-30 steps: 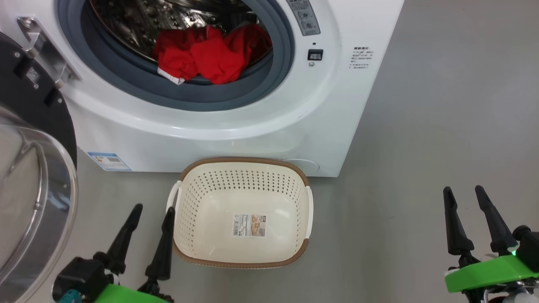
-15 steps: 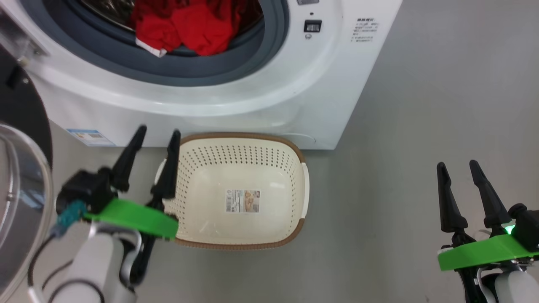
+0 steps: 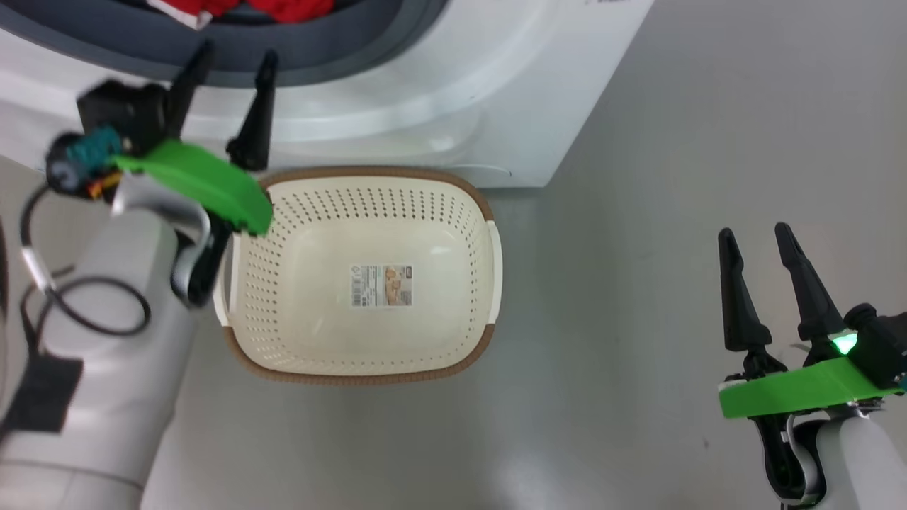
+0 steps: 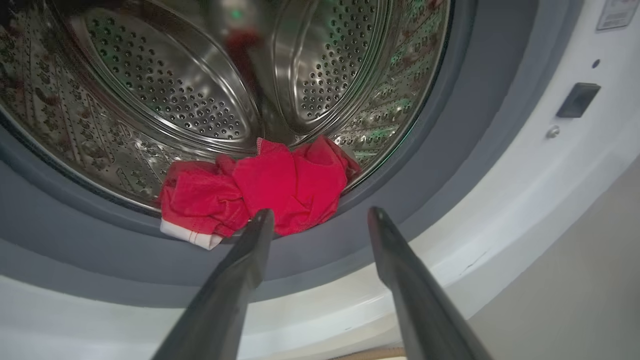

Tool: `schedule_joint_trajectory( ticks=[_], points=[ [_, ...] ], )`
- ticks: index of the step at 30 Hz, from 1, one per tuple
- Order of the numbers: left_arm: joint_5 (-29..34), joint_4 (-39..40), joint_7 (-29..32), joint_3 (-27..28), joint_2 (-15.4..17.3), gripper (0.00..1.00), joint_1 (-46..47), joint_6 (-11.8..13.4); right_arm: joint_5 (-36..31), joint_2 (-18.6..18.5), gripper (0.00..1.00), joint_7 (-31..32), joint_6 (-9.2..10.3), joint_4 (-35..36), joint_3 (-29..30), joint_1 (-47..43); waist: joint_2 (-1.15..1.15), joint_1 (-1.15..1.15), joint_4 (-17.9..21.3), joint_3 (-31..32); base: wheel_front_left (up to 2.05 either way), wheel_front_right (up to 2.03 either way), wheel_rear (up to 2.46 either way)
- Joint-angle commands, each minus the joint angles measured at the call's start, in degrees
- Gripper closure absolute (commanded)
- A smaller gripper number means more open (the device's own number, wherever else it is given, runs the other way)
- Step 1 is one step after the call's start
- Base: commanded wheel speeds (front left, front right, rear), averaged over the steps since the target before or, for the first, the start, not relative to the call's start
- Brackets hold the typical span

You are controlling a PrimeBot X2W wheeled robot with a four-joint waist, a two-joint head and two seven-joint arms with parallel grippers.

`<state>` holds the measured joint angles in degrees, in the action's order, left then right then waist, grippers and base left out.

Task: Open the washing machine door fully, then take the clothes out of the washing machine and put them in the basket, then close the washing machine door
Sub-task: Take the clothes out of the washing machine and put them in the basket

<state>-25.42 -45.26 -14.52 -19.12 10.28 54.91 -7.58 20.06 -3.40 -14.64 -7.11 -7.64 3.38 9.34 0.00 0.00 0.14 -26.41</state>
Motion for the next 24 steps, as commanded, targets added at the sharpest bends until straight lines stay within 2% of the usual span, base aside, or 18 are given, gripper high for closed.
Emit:
schedule_joint_trajectory(
  ticks=[1, 7, 24],
  points=[
    [-0.8, -1.5, 0.3, 0.2, 2.9, 0.0, 3.7, 0.1, -0.5, 0.0, 0.0, -0.4, -0.37, 1.7, -1.5, 1.2, 0.0, 0.0, 1.3, -2.9, 0.0, 0.0, 0.0],
    [-3.7, -9.6, 1.4, -4.3, 3.6, 0.0, 13.8, 0.1, -0.5, 0.3, 0.0, -0.4, -0.37, 2.1, -2.5, 3.4, 0.0, 0.0, 2.5, -6.7, 0.0, 0.0, 0.0],
    [-8.5, -18.5, 2.6, -12.6, 5.8, 0.0, 27.8, 0.1, 0.8, 0.5, 0.0, -0.4, -0.37, 2.5, -5.4, 7.3, 0.0, 0.0, 6.1, -14.0, 0.0, 0.0, 0.0]
  ],
)
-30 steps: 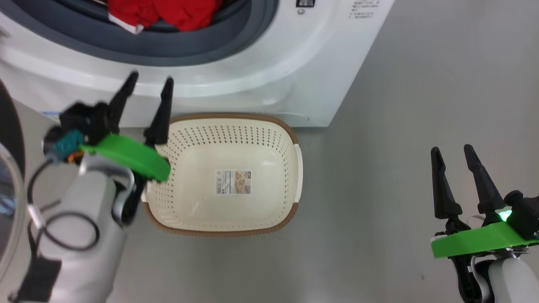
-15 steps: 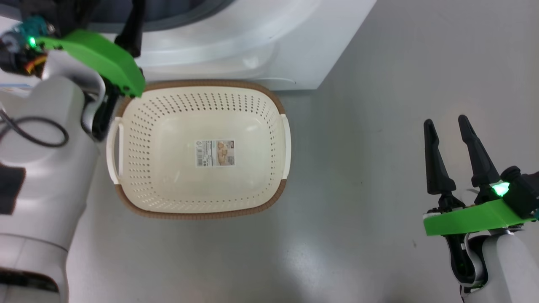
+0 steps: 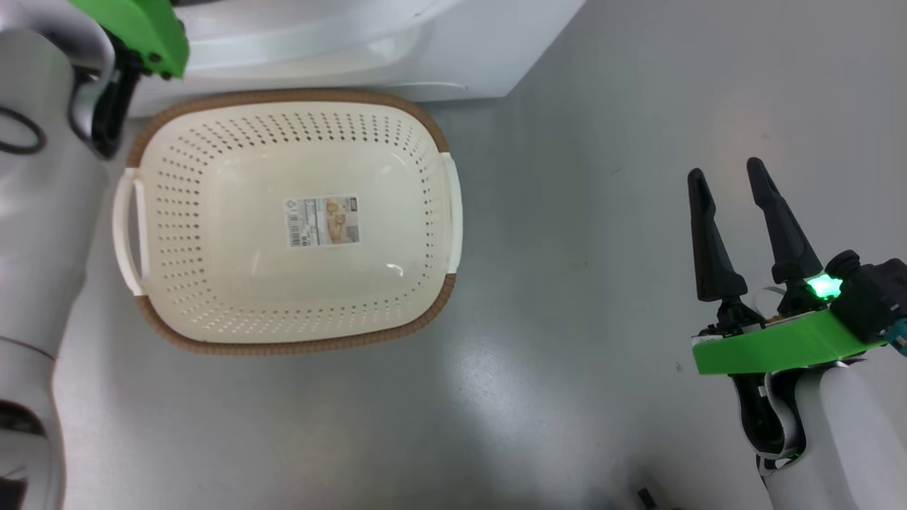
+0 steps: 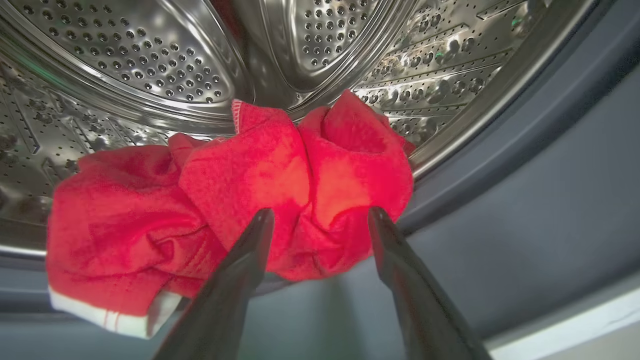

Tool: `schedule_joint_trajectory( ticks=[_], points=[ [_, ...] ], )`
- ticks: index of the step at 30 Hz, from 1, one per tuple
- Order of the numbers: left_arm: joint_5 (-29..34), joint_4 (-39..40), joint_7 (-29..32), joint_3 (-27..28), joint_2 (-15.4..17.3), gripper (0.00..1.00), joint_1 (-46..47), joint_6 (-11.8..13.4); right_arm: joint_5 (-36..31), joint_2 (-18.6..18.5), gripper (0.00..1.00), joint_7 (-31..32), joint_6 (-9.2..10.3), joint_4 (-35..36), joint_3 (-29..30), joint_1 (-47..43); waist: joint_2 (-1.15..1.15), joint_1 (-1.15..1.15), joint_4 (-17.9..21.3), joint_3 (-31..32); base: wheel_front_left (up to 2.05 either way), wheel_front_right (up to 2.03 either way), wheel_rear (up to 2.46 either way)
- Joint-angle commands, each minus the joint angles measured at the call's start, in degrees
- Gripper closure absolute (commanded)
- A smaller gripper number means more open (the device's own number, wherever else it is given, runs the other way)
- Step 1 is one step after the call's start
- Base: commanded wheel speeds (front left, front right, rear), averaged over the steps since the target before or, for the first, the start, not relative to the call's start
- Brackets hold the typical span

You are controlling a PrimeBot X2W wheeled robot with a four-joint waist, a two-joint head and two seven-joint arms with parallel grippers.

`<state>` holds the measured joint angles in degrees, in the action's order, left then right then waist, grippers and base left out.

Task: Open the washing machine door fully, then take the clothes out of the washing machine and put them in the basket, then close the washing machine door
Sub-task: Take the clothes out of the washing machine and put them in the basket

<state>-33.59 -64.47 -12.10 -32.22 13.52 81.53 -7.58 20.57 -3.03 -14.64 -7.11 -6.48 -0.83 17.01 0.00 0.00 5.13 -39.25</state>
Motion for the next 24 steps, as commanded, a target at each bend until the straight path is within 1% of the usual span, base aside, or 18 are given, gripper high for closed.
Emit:
schedule_joint_trajectory(
  ticks=[1, 11, 12, 13, 14, 15, 16, 21, 24],
  points=[
    [-0.6, 0.4, 0.3, 0.1, 2.8, 0.0, 1.8, 0.1, 0.5, 0.1, 0.0, -0.4, -0.37, 1.4, -1.4, -0.3, 0.0, 0.0, 1.3, -1.5, 0.0, 0.0, 0.0],
    [-2.9, -3.0, 0.1, -3.8, 4.9, 0.0, 4.5, 0.1, 1.5, 0.1, 0.0, -0.4, -0.37, 1.4, -2.4, 0.0, 0.0, 0.0, 3.4, -2.8, 0.0, 0.0, 0.0],
    [-3.1, -3.2, -0.1, -4.0, 5.0, 0.02, 4.6, 0.1, 1.5, 0.1, 0.0, -0.4, -0.37, 1.5, -2.3, 0.0, 0.0, 0.0, 3.5, -2.8, 0.0, 0.0, 0.0],
    [-3.4, -3.4, -0.3, -4.2, 5.1, 0.53, 4.7, 0.1, 1.6, 0.1, 0.0, -0.4, -0.37, 1.6, -2.3, 0.0, 0.0, 0.0, 3.6, -2.8, 0.0, 0.0, 0.0],
    [-3.6, -3.5, -0.5, -4.4, 5.1, 0.69, 4.8, 0.1, 1.6, 0.1, 0.0, -0.4, -0.37, 1.6, -2.3, 0.0, 0.0, 0.0, 3.6, -2.7, 0.0, 0.0, 0.0],
    [-3.9, -3.7, -0.8, -4.6, 5.1, 0.91, 4.8, 0.1, 1.5, 0.1, 0.0, -0.4, -0.37, 1.7, -2.2, -0.1, 0.0, 0.0, 3.6, -2.7, 0.0, 0.0, 0.0],
    [-4.1, -3.8, -1.0, -4.8, 5.1, 1.0, 4.9, 0.1, 1.5, 0.1, 0.0, -0.4, -0.37, 1.7, -2.2, -0.1, 0.0, 0.0, 3.6, -2.6, 0.0, 0.0, 0.0],
    [-5.5, -3.9, -2.2, -4.7, 4.5, 1.0, 4.6, 0.1, 1.1, 0.1, 0.0, -0.4, -0.37, 1.7, -1.6, 0.0, 0.0, 0.0, 2.8, -2.2, 0.0, 0.0, 0.0],
    [-6.7, -3.2, -2.7, -3.6, 4.0, 1.0, 3.7, 0.1, 0.7, 0.1, 0.0, -0.4, -0.37, 1.6, -1.2, -0.1, 0.0, 0.0, 1.9, -1.5, 0.0, 0.0, 0.0]
  ],
)
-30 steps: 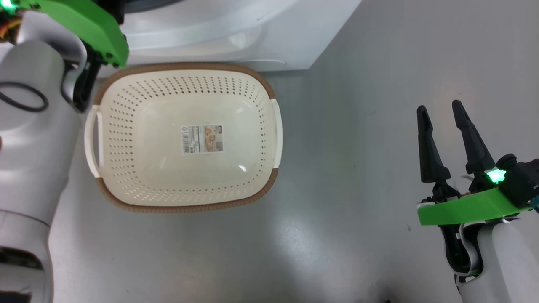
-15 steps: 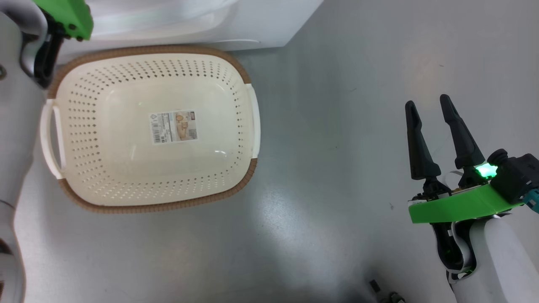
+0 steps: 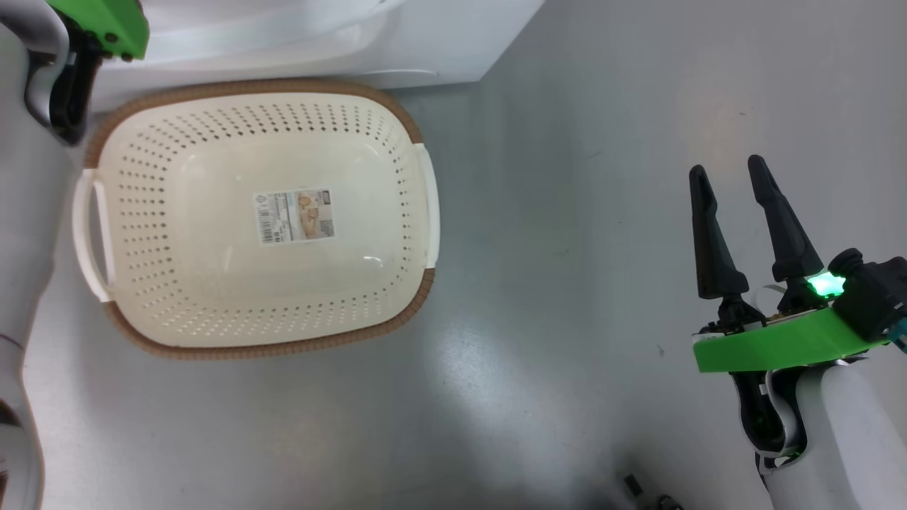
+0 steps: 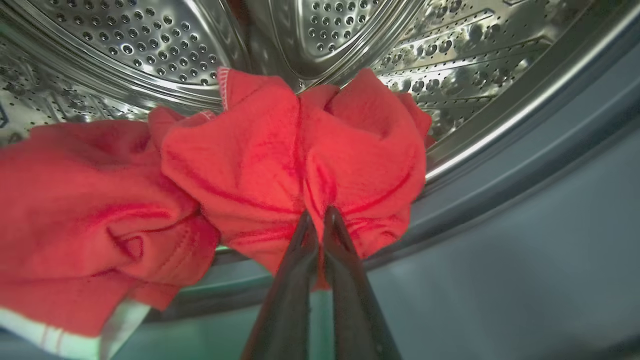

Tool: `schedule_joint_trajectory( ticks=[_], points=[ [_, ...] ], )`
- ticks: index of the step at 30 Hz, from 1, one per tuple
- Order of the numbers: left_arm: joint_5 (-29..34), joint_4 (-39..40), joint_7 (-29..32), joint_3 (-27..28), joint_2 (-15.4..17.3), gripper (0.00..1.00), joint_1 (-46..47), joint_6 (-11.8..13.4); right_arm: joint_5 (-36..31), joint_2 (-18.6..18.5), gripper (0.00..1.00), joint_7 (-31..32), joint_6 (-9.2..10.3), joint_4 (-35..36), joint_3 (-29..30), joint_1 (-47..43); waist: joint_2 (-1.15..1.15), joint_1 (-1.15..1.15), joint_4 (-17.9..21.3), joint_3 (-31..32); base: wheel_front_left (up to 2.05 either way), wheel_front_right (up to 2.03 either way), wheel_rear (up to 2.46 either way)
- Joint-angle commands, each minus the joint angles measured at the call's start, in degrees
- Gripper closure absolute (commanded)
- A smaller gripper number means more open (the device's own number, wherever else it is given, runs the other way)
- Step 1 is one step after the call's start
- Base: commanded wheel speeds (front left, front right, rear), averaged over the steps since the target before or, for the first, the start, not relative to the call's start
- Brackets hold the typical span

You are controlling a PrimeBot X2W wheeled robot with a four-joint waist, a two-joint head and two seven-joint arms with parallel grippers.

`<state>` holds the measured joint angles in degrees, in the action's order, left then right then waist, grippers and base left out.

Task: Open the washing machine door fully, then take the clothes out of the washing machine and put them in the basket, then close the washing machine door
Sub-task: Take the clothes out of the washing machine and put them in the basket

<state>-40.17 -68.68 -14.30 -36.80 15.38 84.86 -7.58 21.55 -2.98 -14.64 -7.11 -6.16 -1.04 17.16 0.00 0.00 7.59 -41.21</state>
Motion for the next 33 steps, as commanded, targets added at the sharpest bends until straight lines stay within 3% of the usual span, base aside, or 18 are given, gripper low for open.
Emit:
schedule_joint_trajectory(
  ticks=[1, 5, 13, 26, 33],
  points=[
    [-0.2, 1.6, -0.6, 1.4, 2.2, 1.0, 0.0, 0.1, -0.5, 0.1, 0.0, -0.4, -0.37, 1.2, -0.9, -0.3, 0.0, 0.0, -0.8, 0.7, 0.0, 0.0, 0.0],
    [0.2, 5.7, -0.7, 4.6, 2.7, 1.0, -1.6, 0.9, -0.9, 0.1, 0.0, -0.4, -0.37, 1.2, -0.4, -0.2, 0.0, 0.0, -1.9, 1.5, 0.0, 0.0, 0.0],
    [5.5, 19.4, -0.7, 18.3, 2.0, 1.0, -12.7, 2.9, -2.0, 0.1, 0.0, -0.4, -0.37, 0.7, 1.2, -1.5, 0.0, 0.0, -4.9, 5.1, 0.0, 0.0, 0.0],
    [19.7, 39.6, -0.7, 37.9, -5.7, 1.0, -32.7, 0.5, -2.6, 0.0, 0.0, -0.4, -0.37, 0.0, 2.7, -5.4, 0.0, 0.0, -8.1, 11.4, 0.0, 0.0, 0.0],
    [22.5, 50.9, -0.7, 40.3, -8.8, 1.0, -42.0, 0.1, -2.4, -0.2, 0.0, -0.4, -0.37, -0.3, 2.9, -6.8, 0.0, 0.0, -8.9, 13.5, 0.0, 0.0, 0.0]
  ],
)
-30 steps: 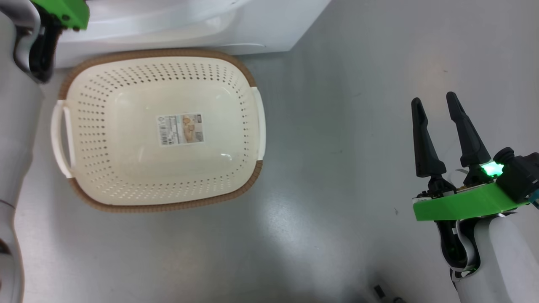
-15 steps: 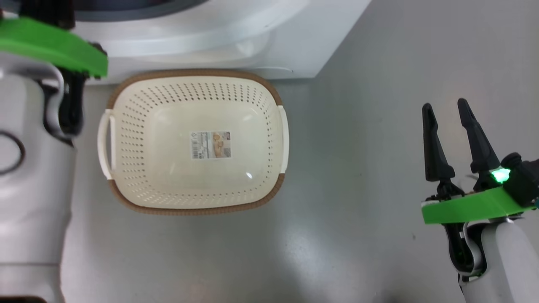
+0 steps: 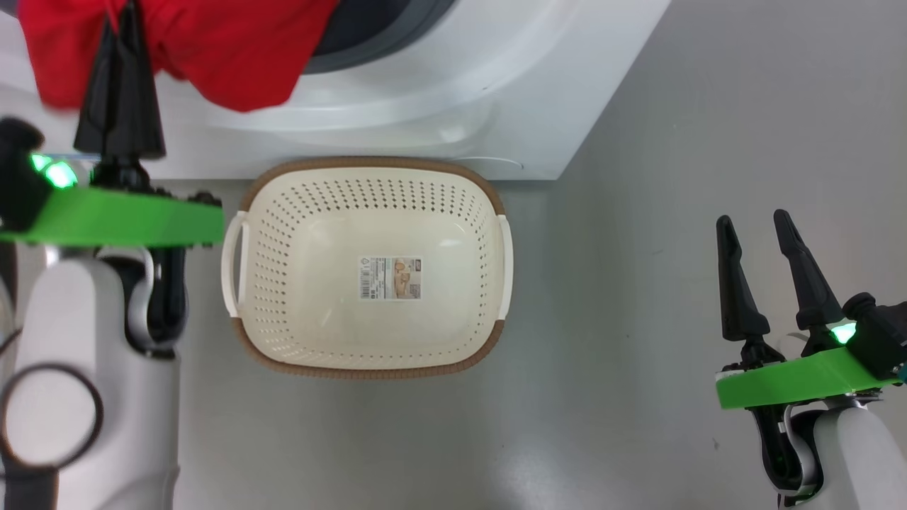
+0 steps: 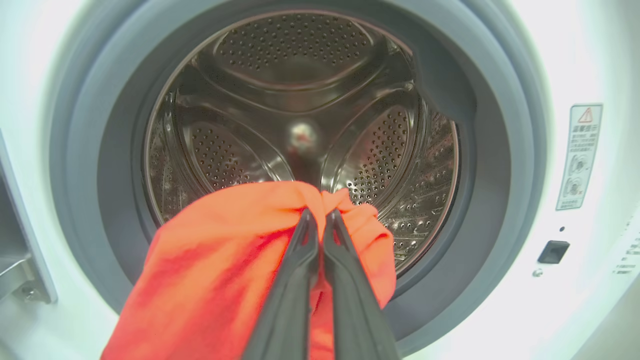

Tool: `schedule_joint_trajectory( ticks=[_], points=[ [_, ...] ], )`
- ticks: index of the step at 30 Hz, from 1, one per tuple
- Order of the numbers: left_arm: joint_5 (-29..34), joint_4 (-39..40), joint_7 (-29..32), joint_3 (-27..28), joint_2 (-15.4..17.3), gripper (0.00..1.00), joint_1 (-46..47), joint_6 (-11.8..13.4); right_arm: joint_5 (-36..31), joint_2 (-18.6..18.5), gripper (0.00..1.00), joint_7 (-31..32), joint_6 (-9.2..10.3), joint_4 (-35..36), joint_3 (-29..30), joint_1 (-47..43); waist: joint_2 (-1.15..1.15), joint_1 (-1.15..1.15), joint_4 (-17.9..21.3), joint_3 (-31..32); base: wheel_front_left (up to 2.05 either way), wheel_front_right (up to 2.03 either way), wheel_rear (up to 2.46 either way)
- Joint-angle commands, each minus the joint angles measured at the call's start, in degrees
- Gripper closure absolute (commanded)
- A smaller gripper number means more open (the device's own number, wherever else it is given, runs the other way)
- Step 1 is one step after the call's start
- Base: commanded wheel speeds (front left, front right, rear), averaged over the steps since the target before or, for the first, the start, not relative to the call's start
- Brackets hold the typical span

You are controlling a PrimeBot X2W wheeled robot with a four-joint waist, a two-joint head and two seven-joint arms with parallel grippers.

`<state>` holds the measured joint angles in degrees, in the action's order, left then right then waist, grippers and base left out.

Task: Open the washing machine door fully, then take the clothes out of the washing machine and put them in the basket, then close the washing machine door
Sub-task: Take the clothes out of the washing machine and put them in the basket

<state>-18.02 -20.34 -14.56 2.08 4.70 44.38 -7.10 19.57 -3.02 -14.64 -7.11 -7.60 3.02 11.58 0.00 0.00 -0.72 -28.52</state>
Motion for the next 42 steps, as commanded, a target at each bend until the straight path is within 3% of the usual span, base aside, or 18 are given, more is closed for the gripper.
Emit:
schedule_joint_trajectory(
  ticks=[1, 13, 21, 33, 42],
  points=[
    [0.3, 4.2, -0.4, 1.4, 1.8, 1.0, -2.7, -0.4, -0.3, -0.2, 0.0, -0.4, -0.37, 1.1, -1.2, -1.3, 0.0, 0.0, -0.6, 0.9, 0.0, 0.0, 0.0],
    [-0.3, 24.3, -0.4, 3.0, 0.9, 1.0, -13.3, -0.4, -0.2, -0.3, 0.0, -0.4, -0.37, 1.4, -0.9, -2.0, 0.0, 0.0, -0.9, 1.6, 0.0, 0.0, 0.0],
    [0.7, 32.0, -0.4, 2.2, 0.0, 1.0, -16.8, -0.4, -0.1, -0.2, 0.0, -0.4, -0.37, 1.6, -0.9, -1.9, 0.0, 0.0, -0.8, 0.9, 0.0, 0.0, 0.0],
    [0.7, 17.5, -0.4, -2.9, -0.6, 1.0, -19.6, -0.4, 0.2, 0.1, 0.0, -0.4, -0.37, 2.0, -1.8, 0.2, 0.0, 0.0, 0.6, -2.8, 0.0, 0.0, 0.0],
    [0.7, 4.6, -0.4, -5.0, -0.3, 1.0, -16.0, -0.4, 0.8, 0.1, 0.0, -0.4, -0.37, 3.1, -1.7, 2.0, 0.0, 0.0, 1.6, -6.8, 0.0, 0.0, 0.0]
  ],
)
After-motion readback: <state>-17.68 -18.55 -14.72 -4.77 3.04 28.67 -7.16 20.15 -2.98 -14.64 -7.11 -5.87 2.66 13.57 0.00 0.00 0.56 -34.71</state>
